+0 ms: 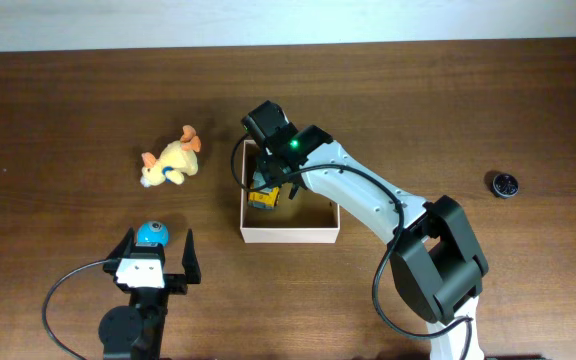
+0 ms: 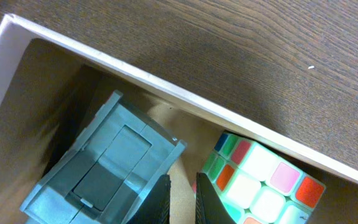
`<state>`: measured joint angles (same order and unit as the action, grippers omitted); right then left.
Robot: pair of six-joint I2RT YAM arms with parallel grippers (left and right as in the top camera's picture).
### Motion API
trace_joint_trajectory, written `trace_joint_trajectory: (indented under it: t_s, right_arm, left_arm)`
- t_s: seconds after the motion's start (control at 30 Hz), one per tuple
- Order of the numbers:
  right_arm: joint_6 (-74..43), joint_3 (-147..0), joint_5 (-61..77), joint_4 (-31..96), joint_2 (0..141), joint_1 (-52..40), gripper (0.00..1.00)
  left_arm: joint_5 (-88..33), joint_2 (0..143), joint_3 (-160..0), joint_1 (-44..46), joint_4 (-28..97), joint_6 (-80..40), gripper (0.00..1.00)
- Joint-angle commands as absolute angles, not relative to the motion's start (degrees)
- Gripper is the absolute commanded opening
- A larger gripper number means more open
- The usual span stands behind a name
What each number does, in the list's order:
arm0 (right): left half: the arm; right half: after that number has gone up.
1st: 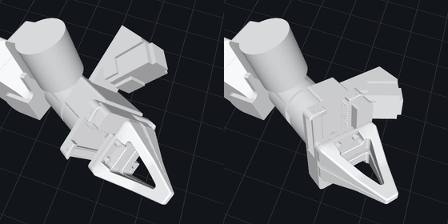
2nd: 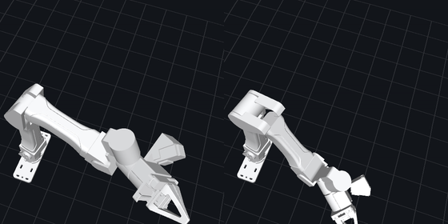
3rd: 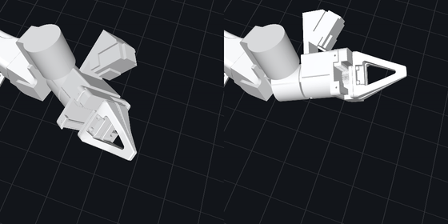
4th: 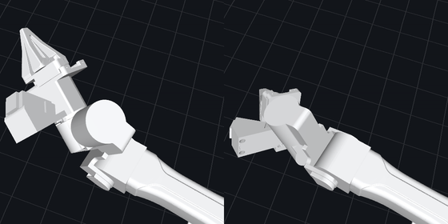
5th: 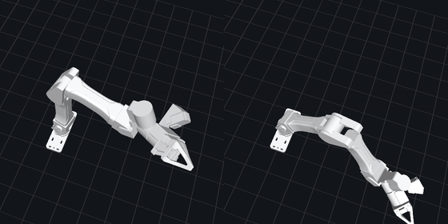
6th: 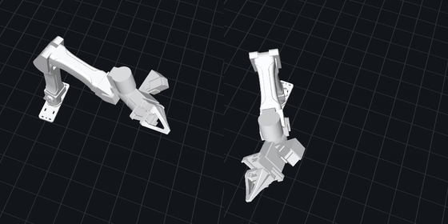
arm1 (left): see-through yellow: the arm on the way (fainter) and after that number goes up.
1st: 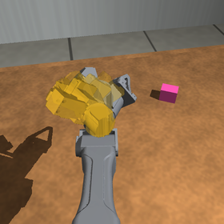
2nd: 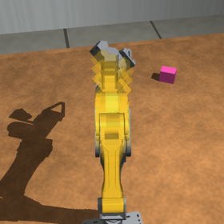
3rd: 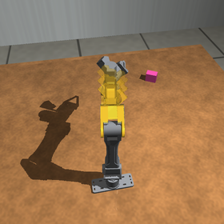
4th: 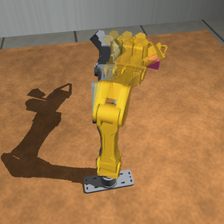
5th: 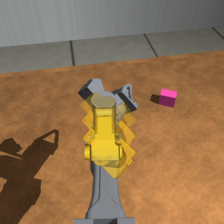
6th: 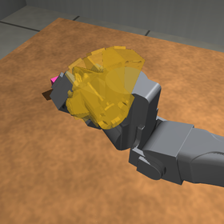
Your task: Pack container
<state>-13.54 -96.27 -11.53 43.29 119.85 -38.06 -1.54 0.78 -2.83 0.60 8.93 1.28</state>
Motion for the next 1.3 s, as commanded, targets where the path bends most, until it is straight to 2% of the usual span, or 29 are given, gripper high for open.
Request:
trace_joint_trajectory:
  t_s: [0.0, 0.4, 0.8, 1.27]
  right_arm:
    - [-15.5, -97.7, -12.9, 43.7, 119.0, -37.7, 0.10]
    - [-20.5, -97.3, -14.7, 44.1, 120.0, -37.7, 0.10]
    - [-20.5, -97.3, -15.3, 43.5, 123.2, -37.7, 0.10]
    - [-20.3, -97.3, -15.3, 46.9, 123.2, -31.7, 0.10]
  left_arm:
    - [-1.8, 0.3, -2.4, 0.3, 8.8, 2.2, 0.99]
    - [-1.8, 0.3, -2.4, 0.3, 8.8, 2.2, 0.99]
    - [-1.8, 0.3, -2.4, 0.3, 8.8, 2.2, 0.99]
    - [-1.8, 0.3, -2.4, 0.3, 8.8, 2.2, 0.99]
